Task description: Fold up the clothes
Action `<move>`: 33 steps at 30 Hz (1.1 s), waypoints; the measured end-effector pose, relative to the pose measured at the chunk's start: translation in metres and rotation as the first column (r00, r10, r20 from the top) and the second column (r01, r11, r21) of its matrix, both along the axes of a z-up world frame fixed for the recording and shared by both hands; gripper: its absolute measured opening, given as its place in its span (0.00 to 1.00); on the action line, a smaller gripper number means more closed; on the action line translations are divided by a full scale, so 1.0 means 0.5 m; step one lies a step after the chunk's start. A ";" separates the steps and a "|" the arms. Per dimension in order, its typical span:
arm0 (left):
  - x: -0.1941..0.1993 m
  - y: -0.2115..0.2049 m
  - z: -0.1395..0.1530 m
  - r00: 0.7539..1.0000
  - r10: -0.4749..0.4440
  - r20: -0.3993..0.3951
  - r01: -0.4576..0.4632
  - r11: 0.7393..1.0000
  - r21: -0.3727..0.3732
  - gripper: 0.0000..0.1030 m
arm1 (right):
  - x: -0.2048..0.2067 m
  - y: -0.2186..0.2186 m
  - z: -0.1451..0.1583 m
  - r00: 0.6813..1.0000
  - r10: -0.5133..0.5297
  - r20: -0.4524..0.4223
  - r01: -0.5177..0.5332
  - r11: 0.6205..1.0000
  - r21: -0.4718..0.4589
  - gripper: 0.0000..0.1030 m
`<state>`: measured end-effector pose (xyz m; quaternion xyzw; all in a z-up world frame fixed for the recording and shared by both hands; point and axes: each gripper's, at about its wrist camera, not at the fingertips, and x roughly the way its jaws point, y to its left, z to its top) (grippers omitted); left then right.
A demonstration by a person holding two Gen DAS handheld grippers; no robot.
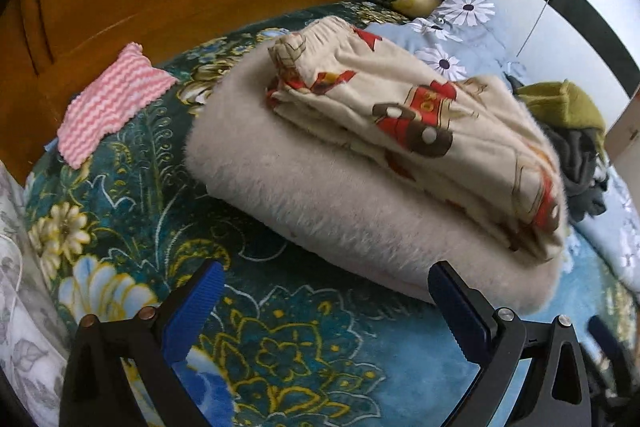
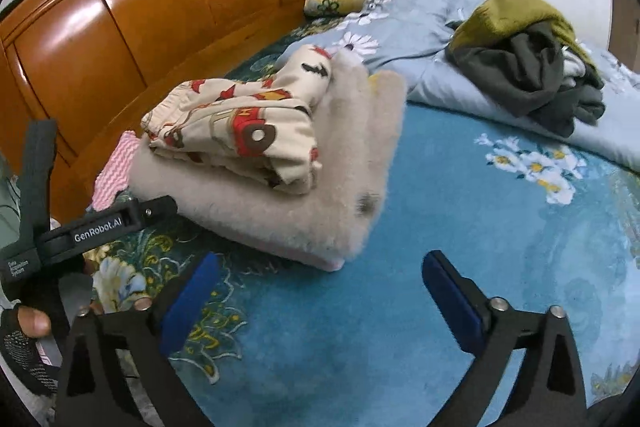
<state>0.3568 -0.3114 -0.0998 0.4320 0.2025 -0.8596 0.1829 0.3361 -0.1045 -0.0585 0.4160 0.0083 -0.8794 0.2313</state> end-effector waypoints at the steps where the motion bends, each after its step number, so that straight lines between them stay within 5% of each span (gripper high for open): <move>1: 0.001 0.005 -0.001 1.000 -0.001 0.000 0.001 1.000 -0.013 1.00 | 0.004 0.006 0.000 1.000 -0.006 -0.026 0.006 1.000 0.003 1.00; 15: 0.032 0.061 -0.013 1.000 0.007 -0.024 -0.011 0.989 -0.150 1.00 | 0.036 0.049 -0.019 0.994 -0.021 -0.104 0.022 1.000 0.009 1.00; 33: 0.030 0.084 -0.016 0.998 -0.061 0.002 0.060 0.978 -0.198 1.00 | 0.045 0.021 -0.032 0.996 0.035 -0.083 -0.029 0.997 0.066 1.00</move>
